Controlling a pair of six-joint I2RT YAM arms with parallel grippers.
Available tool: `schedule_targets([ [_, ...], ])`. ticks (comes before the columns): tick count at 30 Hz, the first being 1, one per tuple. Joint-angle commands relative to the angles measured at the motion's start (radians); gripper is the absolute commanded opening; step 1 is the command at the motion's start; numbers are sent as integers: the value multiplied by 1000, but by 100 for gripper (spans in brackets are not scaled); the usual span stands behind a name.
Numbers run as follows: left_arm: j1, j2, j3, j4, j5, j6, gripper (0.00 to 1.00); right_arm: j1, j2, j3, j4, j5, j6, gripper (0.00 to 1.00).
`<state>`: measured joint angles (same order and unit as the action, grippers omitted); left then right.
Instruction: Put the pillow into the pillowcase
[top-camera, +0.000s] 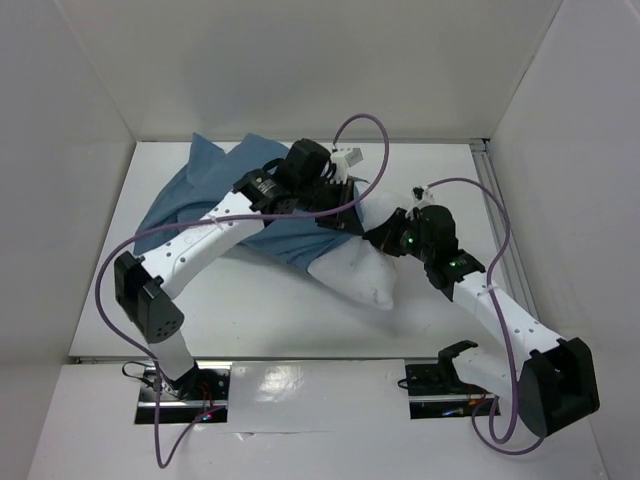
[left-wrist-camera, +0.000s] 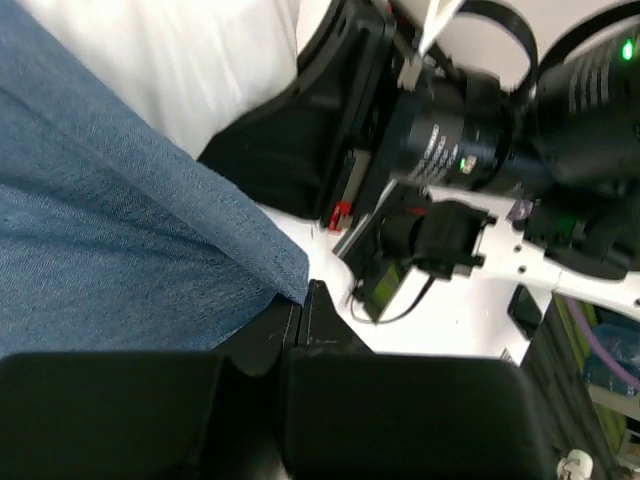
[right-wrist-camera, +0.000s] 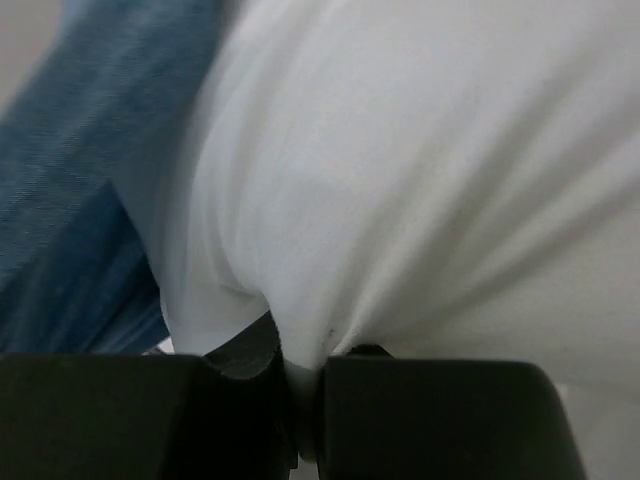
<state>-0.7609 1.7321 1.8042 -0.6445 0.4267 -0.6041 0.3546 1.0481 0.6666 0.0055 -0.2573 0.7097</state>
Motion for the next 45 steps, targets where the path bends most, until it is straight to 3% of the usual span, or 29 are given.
schedule_targets([
  [1, -66, -147, -66, 223, 153, -78, 0, 20, -31, -15, 142, -49, 16, 0],
  [6, -46, -97, 4, 241, 170, -89, 0, 20, -28, 60, 152, -49, 16, 0],
  [9, -18, 22, 290, 150, 204, -65, 0, 9, 27, 247, 143, -68, -38, 0],
  [10, -18, 82, 461, 119, 204, -56, 0, 9, 36, 314, 143, -80, -56, 0],
  [12, -9, 99, 555, 85, 204, -45, 0, 9, 36, 335, 143, -94, -56, 0],
  [14, -9, 81, 480, 115, 204, -54, 0, 9, 3, 306, 117, -105, -65, 0],
  [16, -9, -9, 249, 189, 193, -68, 0, 9, -23, 231, 97, -105, -47, 0],
  [20, -18, -124, -40, 207, 169, -56, 0, 9, -138, -61, 53, -123, 3, 0],
  [21, -8, -135, -61, 195, 159, -45, 6, 9, -155, -96, 30, -123, 4, 0],
  [22, -8, -135, -71, 178, 159, -36, 30, 9, -171, -120, 4, -123, 4, 0],
  [24, 2, -126, -27, 104, 135, 21, 51, 9, -206, -169, -79, -97, -9, 0],
  [25, 2, -126, 30, 74, 98, 62, 69, 9, -206, -170, -108, -97, -41, 0],
  [27, 11, -91, 105, 8, 64, 110, 87, 9, -217, -147, -202, -68, -73, 14],
  [29, 20, -53, 226, -87, 28, 170, 97, 9, -206, -110, -264, -19, -126, 37],
  [30, 29, -8, 265, -116, 27, 188, 97, 9, -192, -66, -329, 1, -144, 73],
  [31, 40, 12, 300, -163, 8, 204, 97, 9, -192, -41, -363, 53, -160, 80],
  [32, 51, 32, 352, -179, -35, 230, 93, 9, -183, -16, -395, 88, -174, 84],
  [35, 64, 93, 391, -201, -182, 254, 49, 9, -197, 73, -496, 239, -188, 91],
  [37, 77, 147, 408, -213, -238, 254, 28, 9, -209, 134, -544, 332, -188, 93],
  [39, 91, 187, 431, -213, -324, 254, 34, 9, -209, 192, -579, 395, -161, 94],
  [40, 103, 234, 446, -213, -338, 254, 49, 9, -209, 205, -579, 450, -148, 94],
  [41, 103, 260, 484, -213, -368, 254, 57, 9, -198, 218, -594, 484, -100, 95],
  [45, 103, 392, 579, -213, -472, 233, 63, 9, -139, 257, -607, 572, -19, 96],
])
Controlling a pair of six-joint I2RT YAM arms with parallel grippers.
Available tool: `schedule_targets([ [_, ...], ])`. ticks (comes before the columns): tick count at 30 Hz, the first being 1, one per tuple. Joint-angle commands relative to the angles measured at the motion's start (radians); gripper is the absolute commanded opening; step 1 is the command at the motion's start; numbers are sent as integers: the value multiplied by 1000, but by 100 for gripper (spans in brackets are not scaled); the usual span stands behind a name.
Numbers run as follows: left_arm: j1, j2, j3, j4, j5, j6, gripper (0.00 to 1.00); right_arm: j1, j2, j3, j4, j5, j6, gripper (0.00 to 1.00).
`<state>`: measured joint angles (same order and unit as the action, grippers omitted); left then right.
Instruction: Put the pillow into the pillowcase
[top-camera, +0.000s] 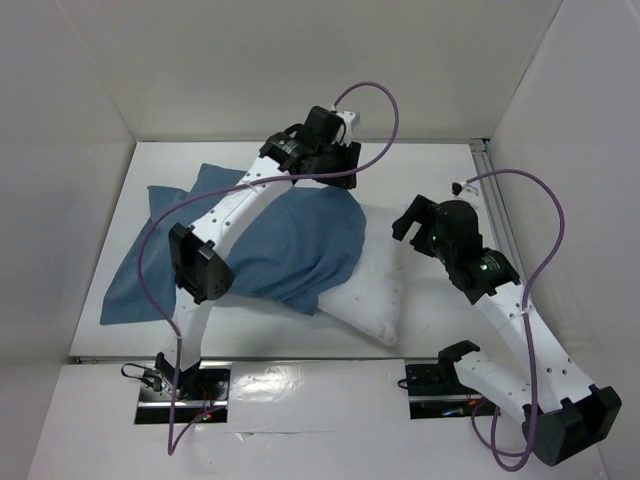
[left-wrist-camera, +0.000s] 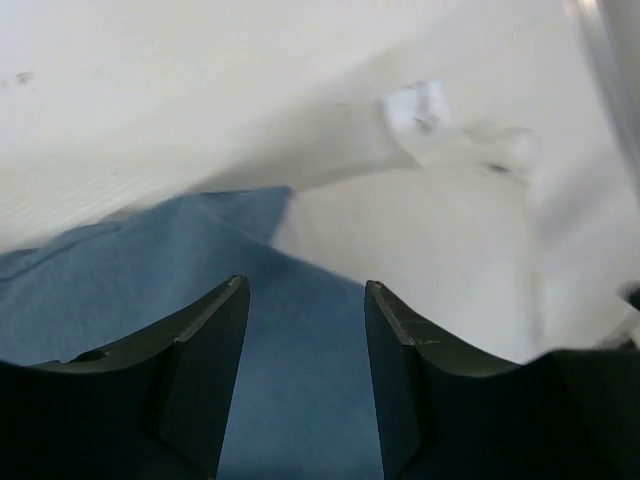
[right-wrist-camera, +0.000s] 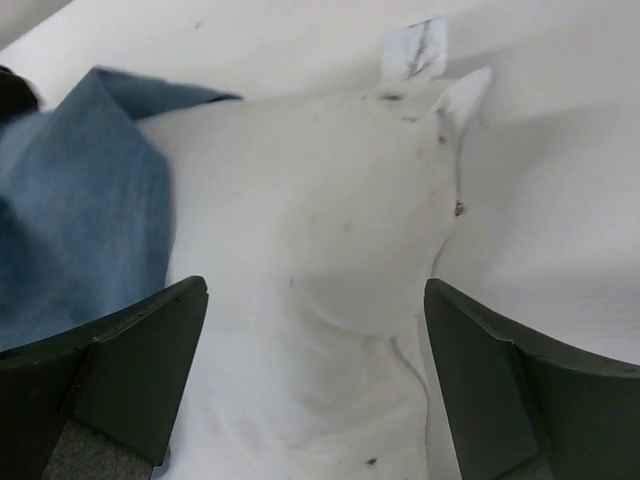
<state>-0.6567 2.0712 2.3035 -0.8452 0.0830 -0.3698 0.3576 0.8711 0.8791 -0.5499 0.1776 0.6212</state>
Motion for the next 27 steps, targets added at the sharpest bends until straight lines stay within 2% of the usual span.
schedule_targets([
  [1, -1, 78, 94, -12, -161, -17, 63, 6, 52, 44, -39, 137, 84, 96],
  [5, -1, 131, 94, -2, -305, -37, 69, -63, 135, 64, -12, 16, 75, 97],
  [9, -1, 153, 54, -12, -292, -21, 71, -237, 184, 20, 34, -195, 16, 99],
  [10, -1, 153, 54, -12, -269, -21, 67, -267, 196, 9, 44, -293, 15, 99],
  [12, -1, 162, 54, -12, -192, -12, 45, -330, 212, -20, 88, -383, 5, 99],
  [13, -1, 162, 54, 1, -169, -12, 20, -341, 229, -44, 102, -450, 5, 99],
  [15, -1, 162, 65, 23, -102, -12, 4, -351, 242, -72, 152, -524, 5, 99],
  [16, 8, 162, 65, 35, -80, -21, 0, -351, 256, -103, 227, -585, 20, 96],
  [17, 8, 144, 65, 50, -60, -21, 0, -351, 267, -120, 276, -625, 32, 89],
  [18, 8, 133, 44, 69, -1, -21, 0, -342, 278, -136, 333, -666, 63, 70],
  [20, 8, 113, 31, 132, 72, -32, 0, -312, 324, -149, 490, -762, 103, 43],
  [21, 8, 104, 31, 152, 157, -50, 0, -262, 341, -149, 537, -776, 138, 31],
  [22, 8, 89, 31, 172, 203, -61, 0, -238, 374, -105, 565, -776, 138, 9],
  [23, 8, 89, 31, 211, 252, -72, 0, -215, 388, -74, 576, -767, 138, 1],
  [24, 8, 73, 31, 234, 358, -98, 0, -198, 400, -40, 576, -758, 138, 0],
  [27, -4, 29, 31, 360, 519, -155, 0, -175, 410, 90, 613, -779, 164, 0],
])
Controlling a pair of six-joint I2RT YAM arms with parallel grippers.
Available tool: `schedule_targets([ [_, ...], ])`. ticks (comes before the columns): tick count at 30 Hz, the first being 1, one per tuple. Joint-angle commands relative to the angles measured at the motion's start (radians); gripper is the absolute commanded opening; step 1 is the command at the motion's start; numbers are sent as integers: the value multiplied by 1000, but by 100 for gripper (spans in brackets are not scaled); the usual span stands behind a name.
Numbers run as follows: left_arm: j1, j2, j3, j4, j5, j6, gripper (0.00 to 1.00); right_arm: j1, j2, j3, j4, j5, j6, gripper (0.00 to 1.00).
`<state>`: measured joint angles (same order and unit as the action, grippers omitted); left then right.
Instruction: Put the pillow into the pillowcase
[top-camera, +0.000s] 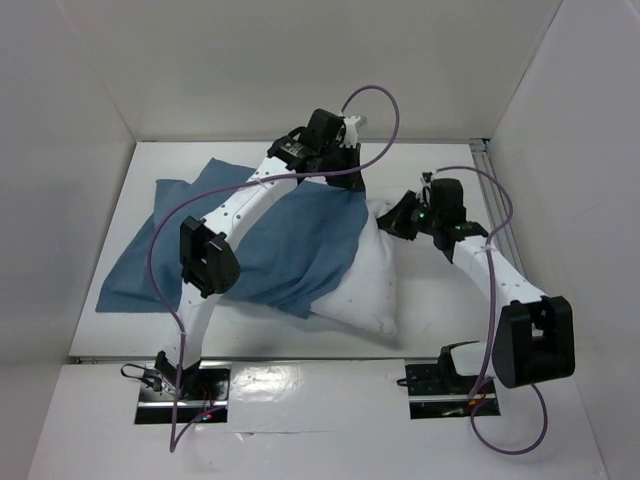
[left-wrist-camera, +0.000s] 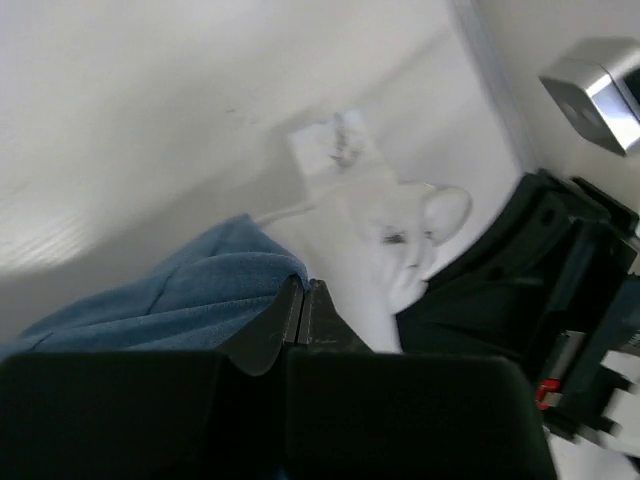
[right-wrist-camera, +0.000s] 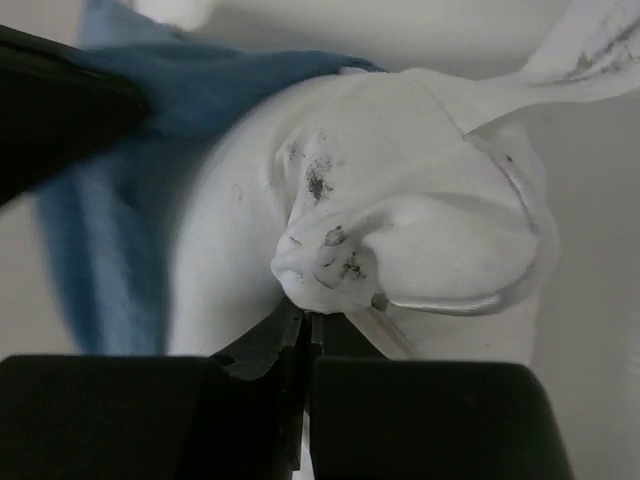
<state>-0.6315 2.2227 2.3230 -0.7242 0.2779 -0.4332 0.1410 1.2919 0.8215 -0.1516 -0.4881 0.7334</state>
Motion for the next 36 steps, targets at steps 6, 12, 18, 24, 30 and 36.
schedule_targets([
  [6, -108, -341, -175, 685, 661, -422, 0, 60, -103, 268, 138, -54, 63, 0],
  [12, -122, -408, -166, 715, 626, -423, 0, 80, -85, -57, 260, -41, 115, 0],
  [18, -131, -371, -249, 772, 615, -467, 0, 103, 3, -101, 340, 17, 126, 0],
  [24, -131, -284, -265, 657, 543, -402, 0, 65, -9, -15, 340, 55, 115, 0],
  [30, -90, -207, -49, 406, 463, -245, 78, -6, 12, 74, 319, 36, 106, 3],
  [36, -59, -409, -80, 177, 58, -1, 100, -109, -19, 146, 159, -18, 26, 57],
])
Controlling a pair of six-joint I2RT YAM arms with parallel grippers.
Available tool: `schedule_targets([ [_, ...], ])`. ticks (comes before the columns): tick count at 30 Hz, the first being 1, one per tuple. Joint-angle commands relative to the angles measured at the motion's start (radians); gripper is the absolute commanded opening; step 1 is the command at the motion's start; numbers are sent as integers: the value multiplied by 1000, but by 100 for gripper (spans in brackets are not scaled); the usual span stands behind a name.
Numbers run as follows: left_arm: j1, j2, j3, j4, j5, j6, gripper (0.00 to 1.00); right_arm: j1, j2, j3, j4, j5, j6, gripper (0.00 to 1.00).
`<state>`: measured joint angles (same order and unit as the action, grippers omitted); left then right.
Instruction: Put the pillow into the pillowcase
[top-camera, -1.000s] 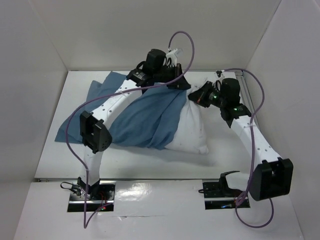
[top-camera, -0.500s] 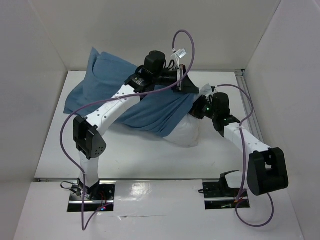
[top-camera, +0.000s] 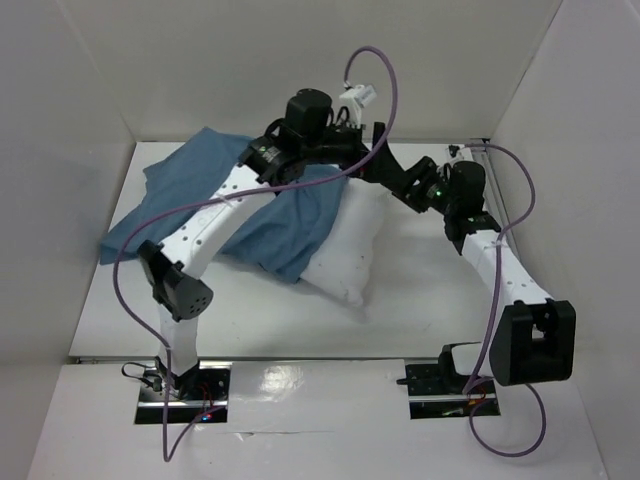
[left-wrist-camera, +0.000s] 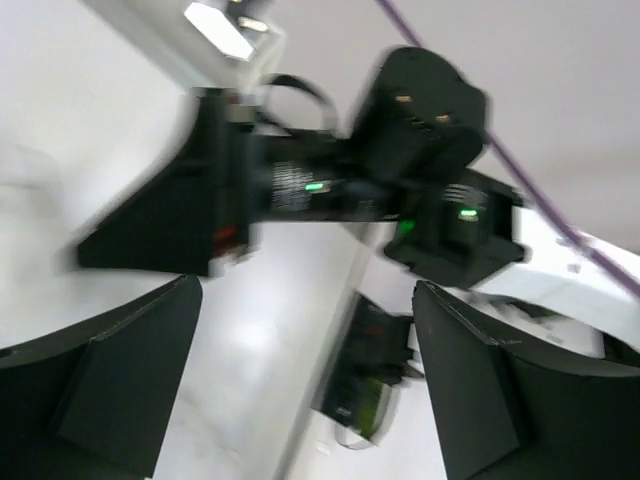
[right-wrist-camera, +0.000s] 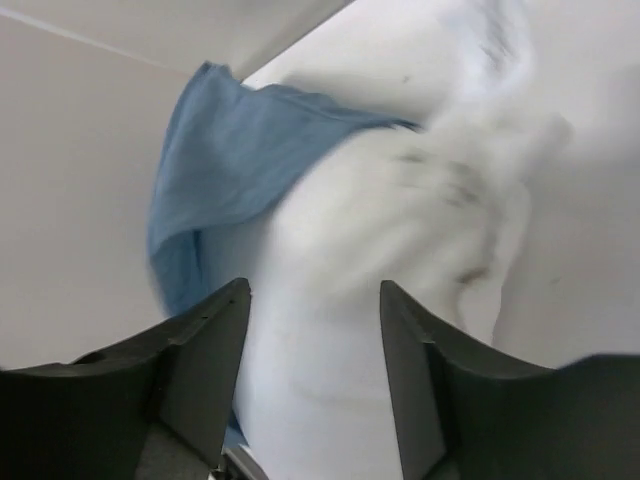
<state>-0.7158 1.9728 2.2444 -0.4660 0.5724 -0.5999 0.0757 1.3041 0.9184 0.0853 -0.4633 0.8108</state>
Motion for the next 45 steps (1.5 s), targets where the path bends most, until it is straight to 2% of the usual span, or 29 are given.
schedule_targets([
  [1, 36, -188, -52, -92, -282, 184, 100, -68, -54, 50, -114, -54, -67, 64],
  [3, 36, -247, -109, -117, -363, 212, 95, -80, -80, 40, -148, -63, -76, 69],
  [6, 36, -383, -291, -131, -556, 178, 63, -80, -127, 17, -222, -92, -122, 80],
  [7, 36, -463, -418, -131, -638, 143, 51, -80, -147, -2, -255, -107, -140, 83],
  [8, 23, -501, -487, -131, -667, 143, 37, -80, -157, -3, -278, -121, -153, 85],
  [9, 10, -538, -558, -141, -698, 134, 30, -80, -166, -19, -304, -130, -165, 87],
  [10, -3, -573, -707, -141, -782, 111, 28, -80, -176, -30, -332, -130, -185, 87],
  [12, -62, -673, -862, -141, -863, 68, 32, -80, -222, -78, -387, -130, -199, 89],
  [14, -137, -728, -1060, -141, -977, -30, 42, -80, -261, -108, -429, -130, -209, 90],
  [17, -195, -821, -1272, -96, -1023, -142, 72, -80, -275, -130, -467, -112, -234, 90],
  [19, -218, -856, -1360, 1, -1023, -172, 82, -80, -275, -130, -483, -112, -248, 92],
  [20, -218, -870, -1397, 38, -1023, -181, 91, -80, -275, -130, -495, -112, -258, 92],
  [21, -218, -870, -1452, 61, -1034, -196, 92, -80, -275, -121, -508, -112, -259, 92],
  [26, -218, -786, -1511, 191, -1138, -221, 93, -80, -264, -112, -519, -121, -282, 94],
  [34, -105, -634, -1491, 308, -1085, -182, 80, -80, -255, -92, -538, -139, -292, 95],
  [39, -47, -608, -1467, 286, -1085, -163, 66, -71, -226, -101, -524, -285, -326, 99],
  [42, -37, -608, -1458, 297, -1076, -150, 49, -13, -212, -112, -513, -298, -337, 99],
  [43, -37, -608, -1457, 297, -1076, -150, 34, 34, -212, -121, -498, -298, -323, 99],
  [45, -37, -608, -1445, 271, -1076, -150, 13, 97, -203, -133, -437, -264, -292, 99],
])
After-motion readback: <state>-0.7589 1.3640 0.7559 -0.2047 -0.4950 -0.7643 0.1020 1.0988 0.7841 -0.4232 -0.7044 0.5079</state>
